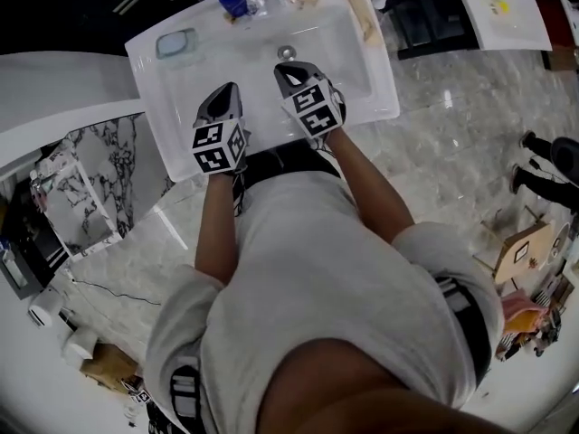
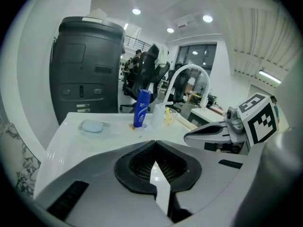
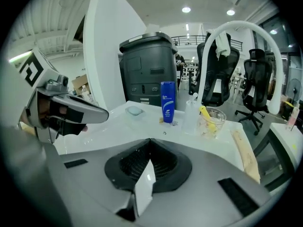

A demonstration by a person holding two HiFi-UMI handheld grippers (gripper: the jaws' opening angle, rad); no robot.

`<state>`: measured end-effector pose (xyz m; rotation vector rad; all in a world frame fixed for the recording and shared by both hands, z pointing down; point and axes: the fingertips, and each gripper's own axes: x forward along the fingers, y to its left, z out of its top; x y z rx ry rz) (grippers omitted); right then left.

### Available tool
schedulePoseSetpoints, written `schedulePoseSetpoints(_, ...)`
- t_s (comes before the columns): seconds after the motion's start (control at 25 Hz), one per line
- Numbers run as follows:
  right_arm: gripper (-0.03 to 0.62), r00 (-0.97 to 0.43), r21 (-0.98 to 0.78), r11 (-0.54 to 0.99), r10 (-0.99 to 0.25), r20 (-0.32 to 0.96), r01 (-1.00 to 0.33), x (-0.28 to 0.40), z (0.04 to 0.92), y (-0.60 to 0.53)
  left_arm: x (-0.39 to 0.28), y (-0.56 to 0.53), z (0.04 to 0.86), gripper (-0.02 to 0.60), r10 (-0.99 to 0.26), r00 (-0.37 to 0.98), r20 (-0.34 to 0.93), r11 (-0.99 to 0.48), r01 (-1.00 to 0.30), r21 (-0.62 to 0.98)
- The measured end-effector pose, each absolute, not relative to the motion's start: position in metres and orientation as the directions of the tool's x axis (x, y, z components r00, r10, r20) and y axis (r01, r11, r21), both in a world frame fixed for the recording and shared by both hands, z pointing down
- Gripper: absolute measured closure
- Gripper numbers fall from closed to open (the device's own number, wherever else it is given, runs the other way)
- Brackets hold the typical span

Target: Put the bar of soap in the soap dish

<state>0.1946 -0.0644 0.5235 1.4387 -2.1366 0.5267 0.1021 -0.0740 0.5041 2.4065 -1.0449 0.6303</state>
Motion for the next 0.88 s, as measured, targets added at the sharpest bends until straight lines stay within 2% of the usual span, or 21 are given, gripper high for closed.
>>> schedulePoseSetpoints(0.32, 0.594, -0.187, 0.059, 0.25, -0.841, 0.508, -0.966, 0.183, 0.487, -0.058, 0.082, -0.074, 0.481, 0.563, -0.552, 0.662, 0.508, -0.675, -0.712, 0.193)
schedulePoseSetpoints(0.6, 0.594, -0.125, 0.071, 0.174, -0.887, 0.445, -0.982, 0.154, 0.456, -0.045, 0.051, -0.074, 0.457, 0.563, -0.556, 0.698, 0.452, -0.702, -0.685, 0.195)
schedulePoseSetpoints(0.88, 0.594, -0.049, 0.086, 0.082, -0.943, 0.33, -0.993, 0.137, 0.411, -0.04, 0.03, -0.072, 0.422, 0.563, -0.563, 0.733, 0.381, -0.74, -0.653, 0.163)
